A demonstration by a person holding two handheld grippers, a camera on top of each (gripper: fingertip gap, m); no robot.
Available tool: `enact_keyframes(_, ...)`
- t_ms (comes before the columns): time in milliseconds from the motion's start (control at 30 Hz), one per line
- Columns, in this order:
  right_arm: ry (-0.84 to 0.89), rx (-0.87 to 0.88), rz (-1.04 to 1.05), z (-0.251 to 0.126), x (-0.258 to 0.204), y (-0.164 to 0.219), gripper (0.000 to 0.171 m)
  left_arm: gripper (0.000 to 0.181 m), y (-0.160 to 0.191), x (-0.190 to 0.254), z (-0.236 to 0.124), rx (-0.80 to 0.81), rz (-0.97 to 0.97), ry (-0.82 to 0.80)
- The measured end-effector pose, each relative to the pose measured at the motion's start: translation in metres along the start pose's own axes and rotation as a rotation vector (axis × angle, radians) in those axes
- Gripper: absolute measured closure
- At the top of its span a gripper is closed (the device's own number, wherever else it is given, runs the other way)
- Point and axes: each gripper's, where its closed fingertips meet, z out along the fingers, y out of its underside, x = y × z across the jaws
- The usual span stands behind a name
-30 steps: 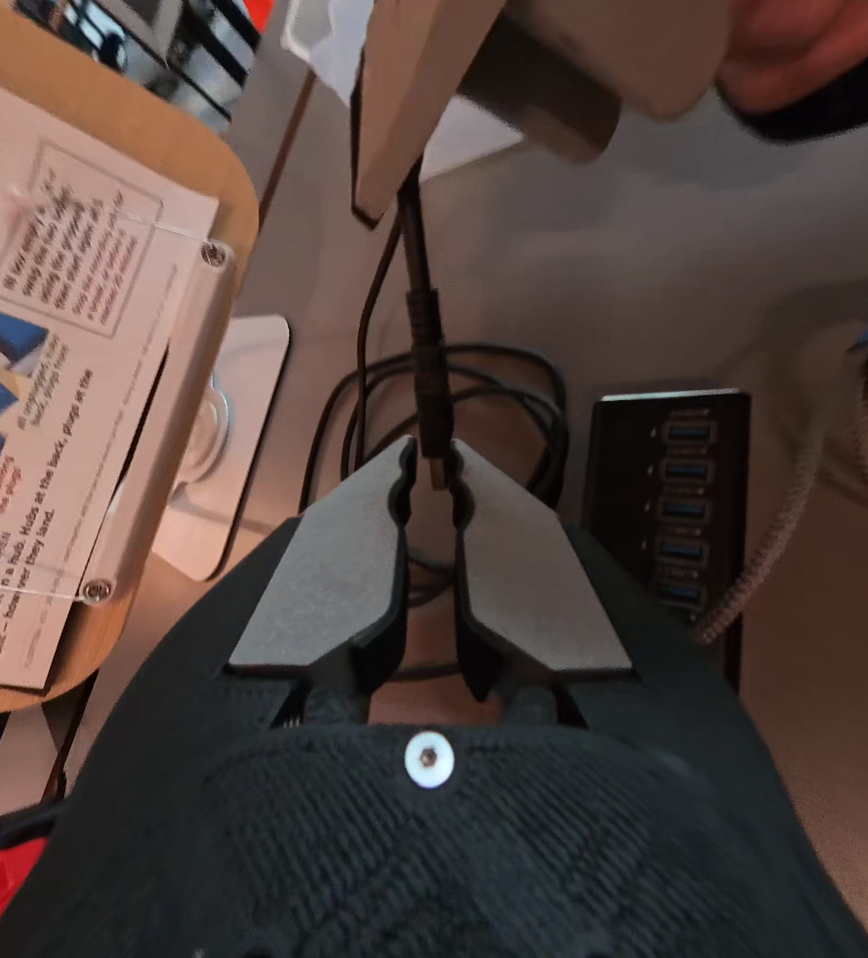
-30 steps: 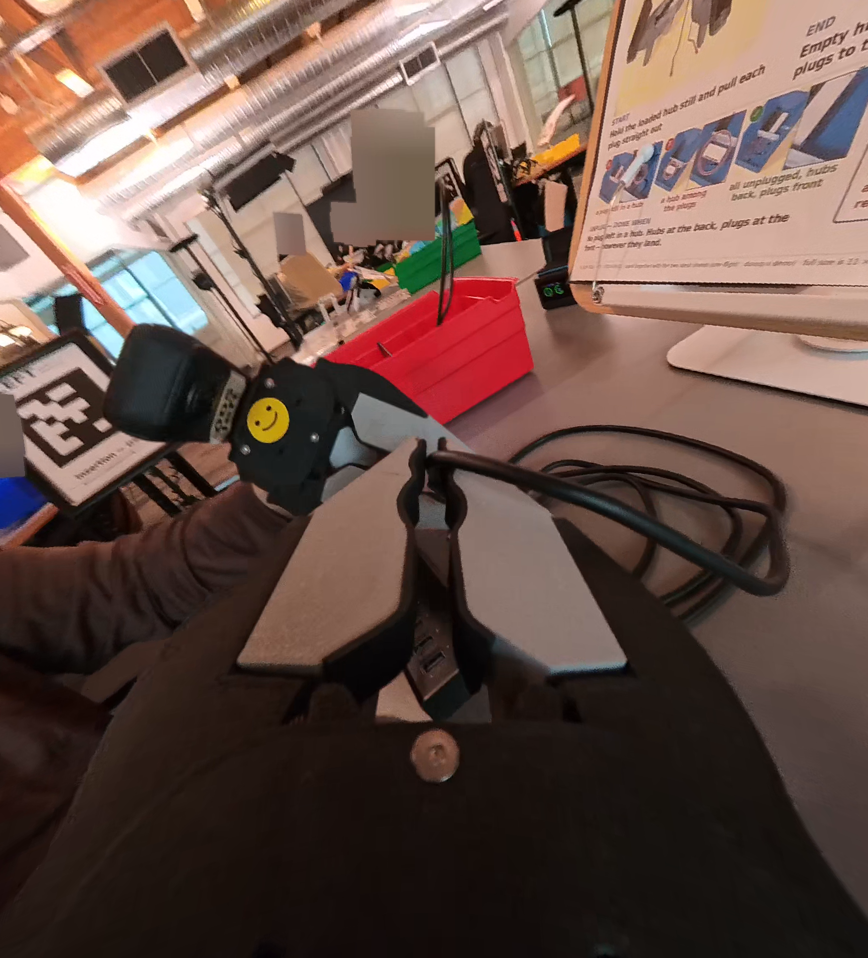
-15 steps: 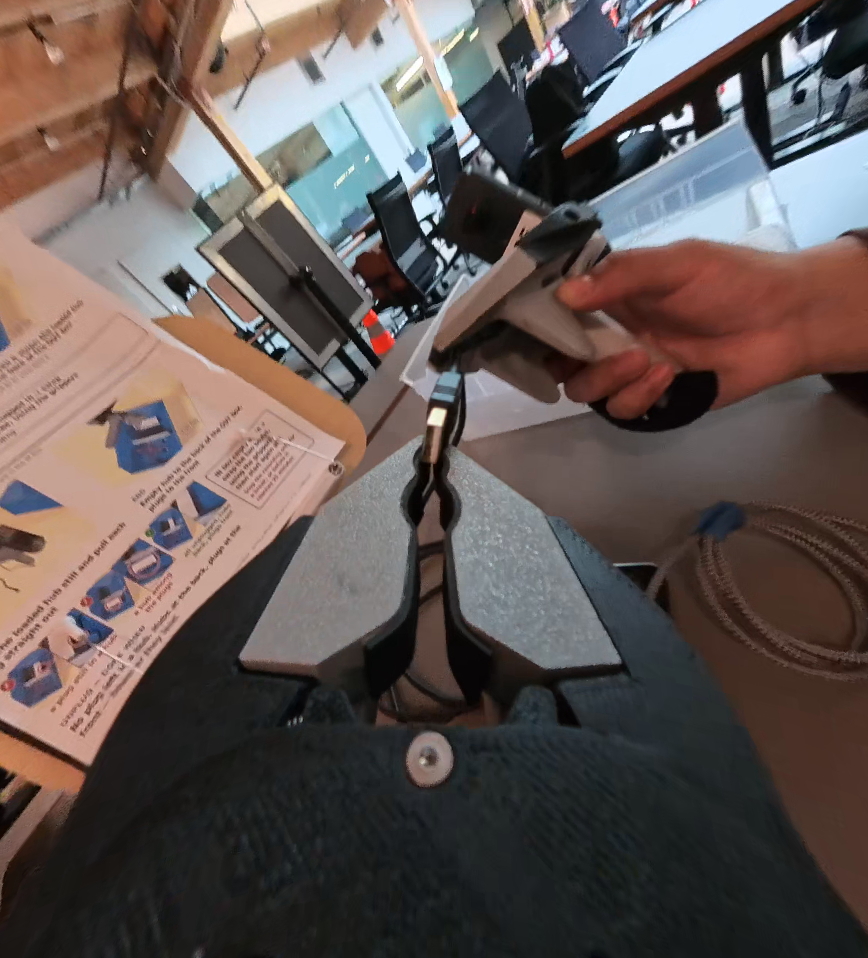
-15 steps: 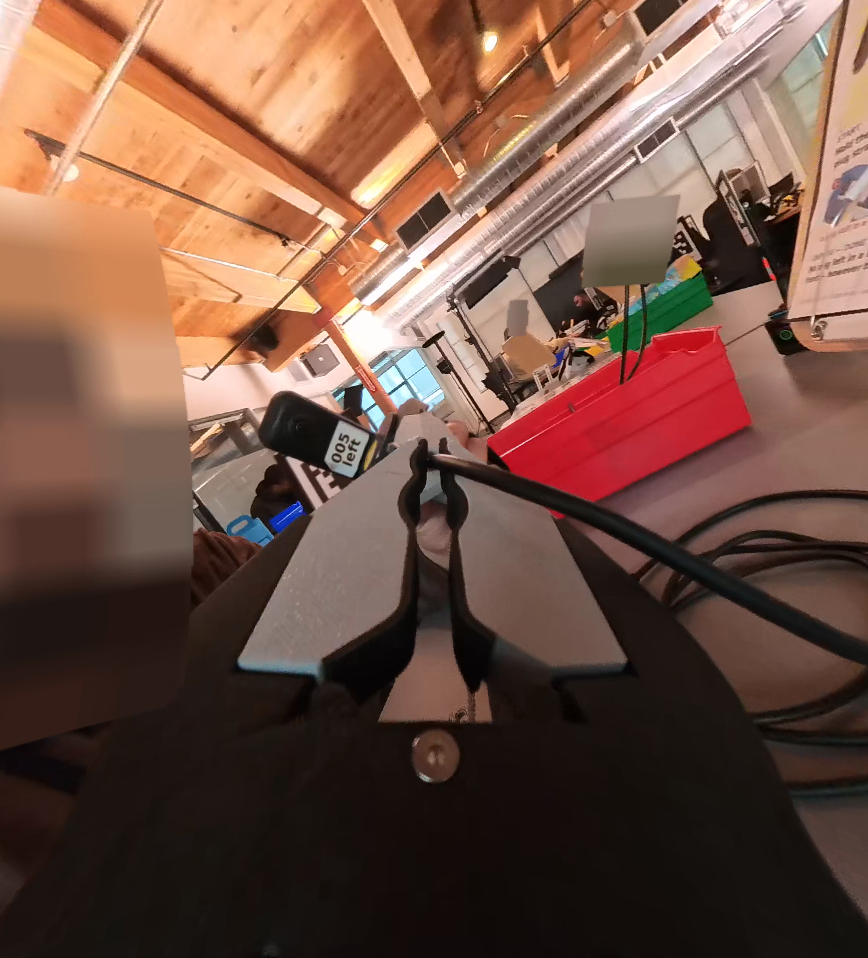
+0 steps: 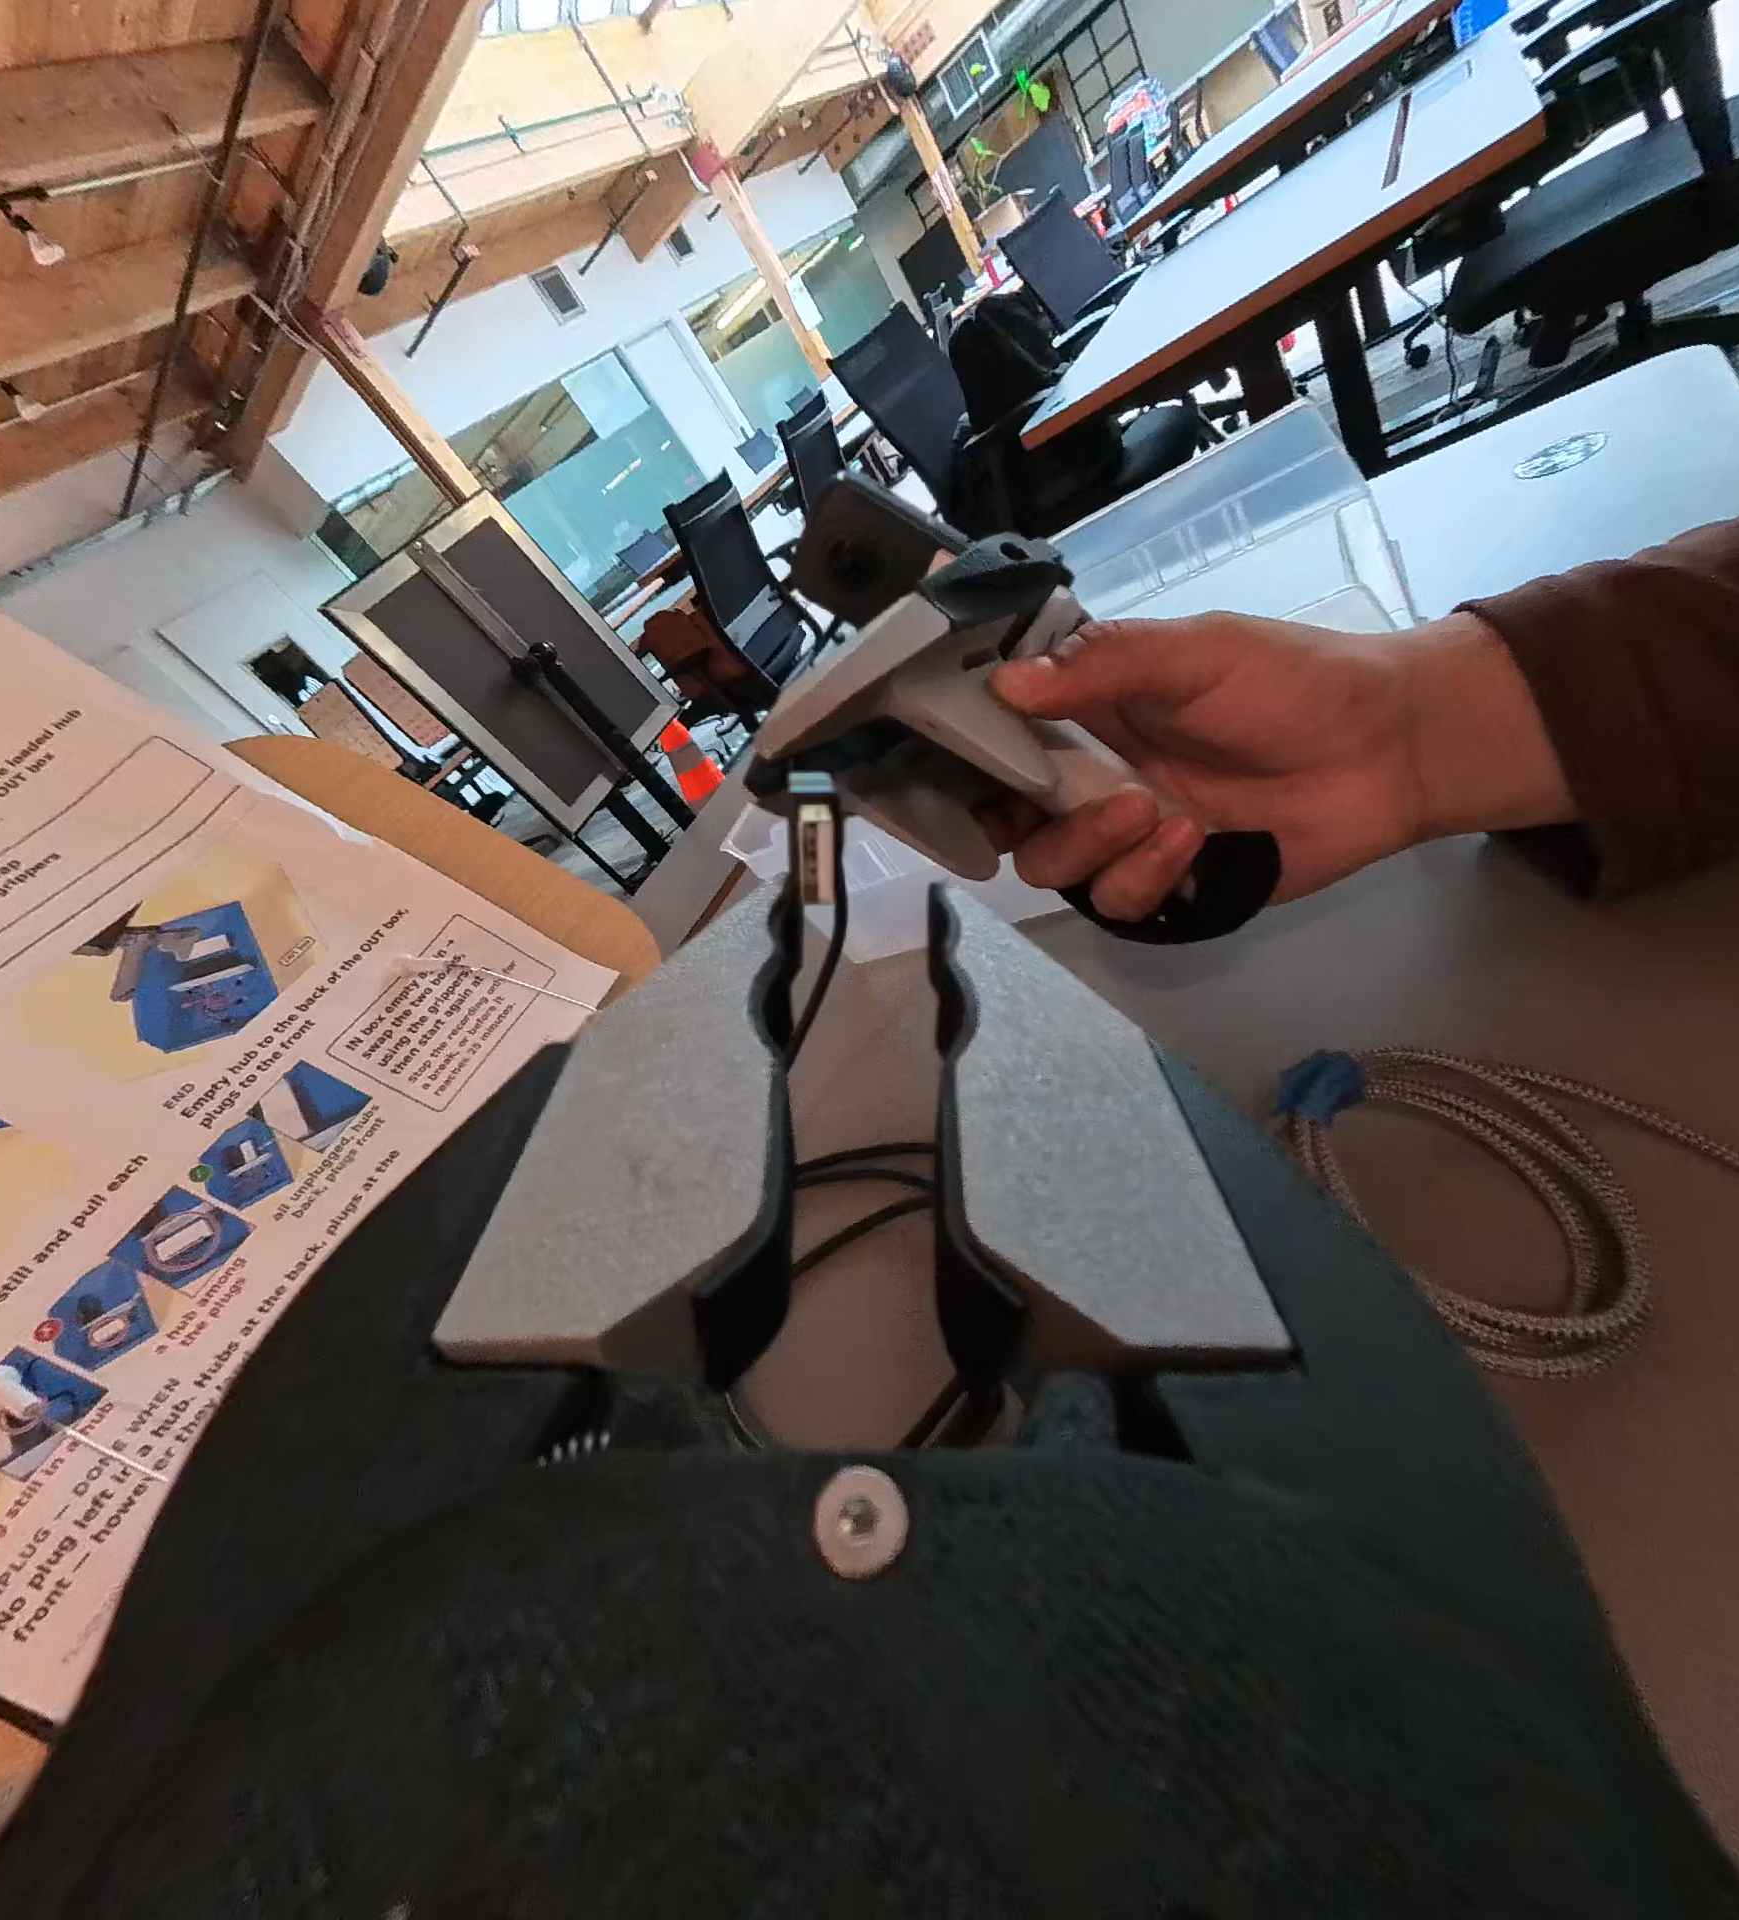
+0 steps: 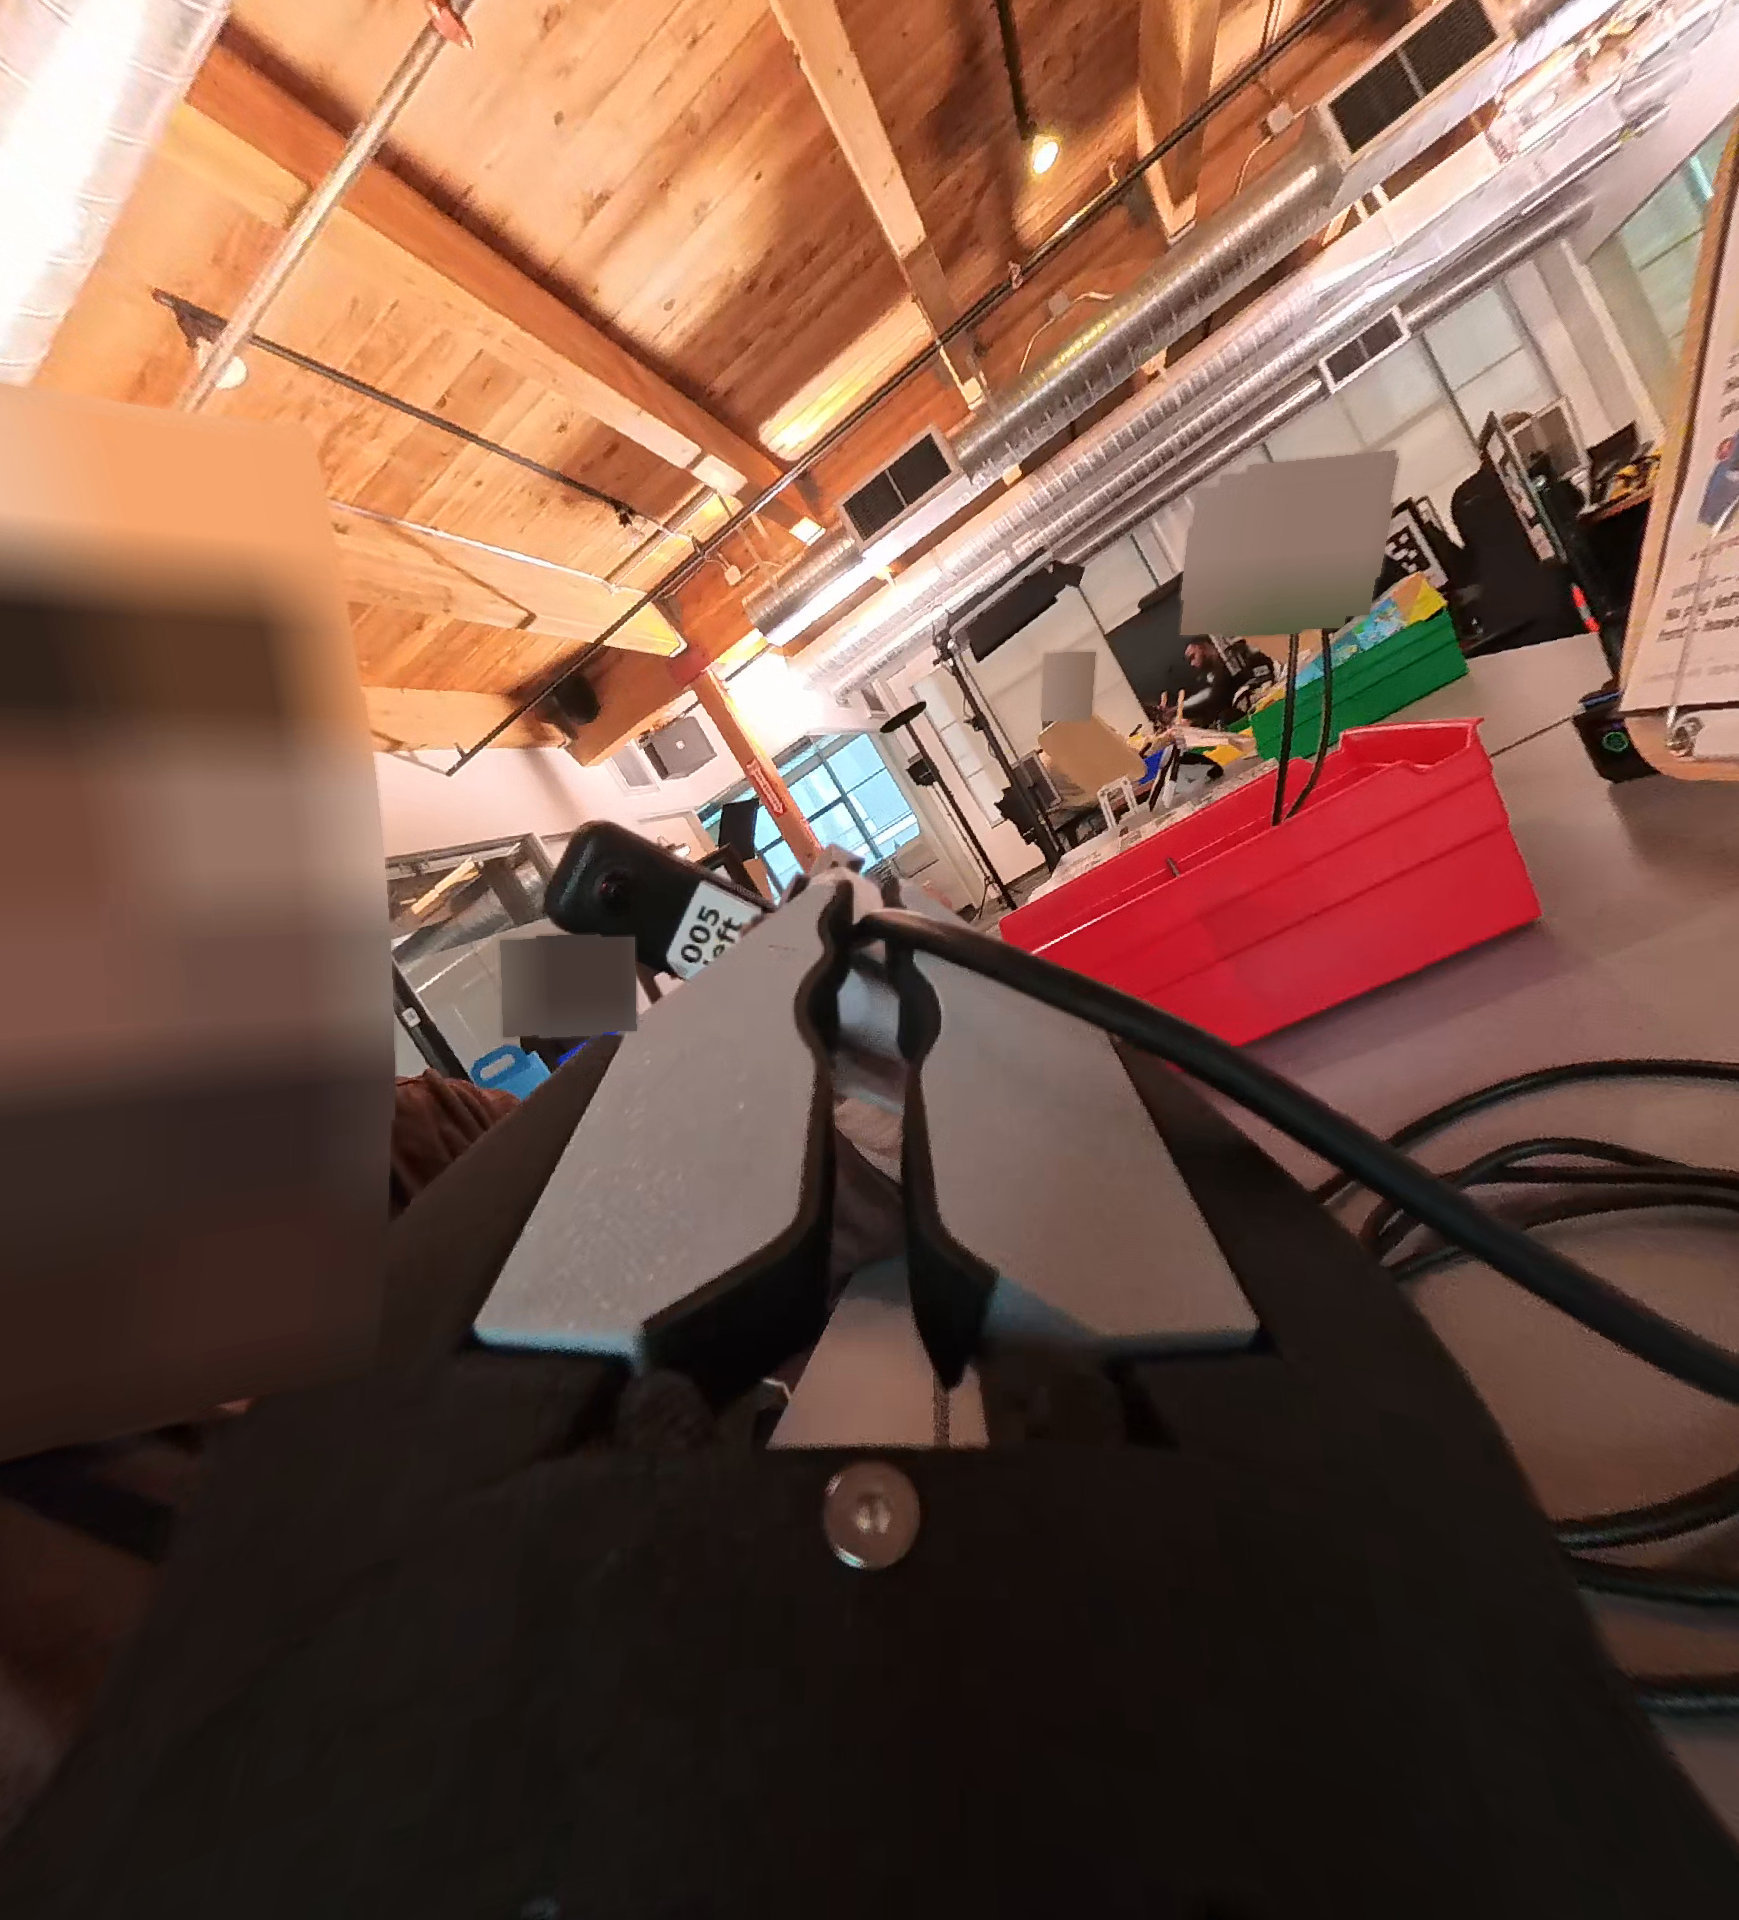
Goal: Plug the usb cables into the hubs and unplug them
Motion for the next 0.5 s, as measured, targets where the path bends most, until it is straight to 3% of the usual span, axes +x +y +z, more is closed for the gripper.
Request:
enact_keyframes(33, 0.008, 0.004, -0.001, 0.000, 0.001, -0.001, 0.170, 0.161, 0.002, -0.001, 0.001, -0.012, -0.005, -0.008)
enact_keyframes(100, 0.039, -0.009, -0.007, 0.000, 0.004, 0.001, 0.170, 0.181, 0.009, -0.008, 0.001, -0.047, 0.014, -0.058)
enact_keyframes(233, 0.147, -0.042, -0.049, 0.001, 0.015, 0.005, 0.169, 0.181, 0.018, -0.008, 0.002, -0.070, 0.010, -0.052)
enact_keyframes(367, 0.192, -0.027, -0.076, -0.002, 0.016, 0.000, 0.170, 0.159, 0.027, -0.007, 0.005, -0.108, 0.010, -0.051)
enact_keyframes(500, 0.222, -0.028, -0.064, -0.004, 0.020, 0.001, 0.171, 0.153, 0.032, -0.008, 0.006, -0.134, 0.045, -0.080)
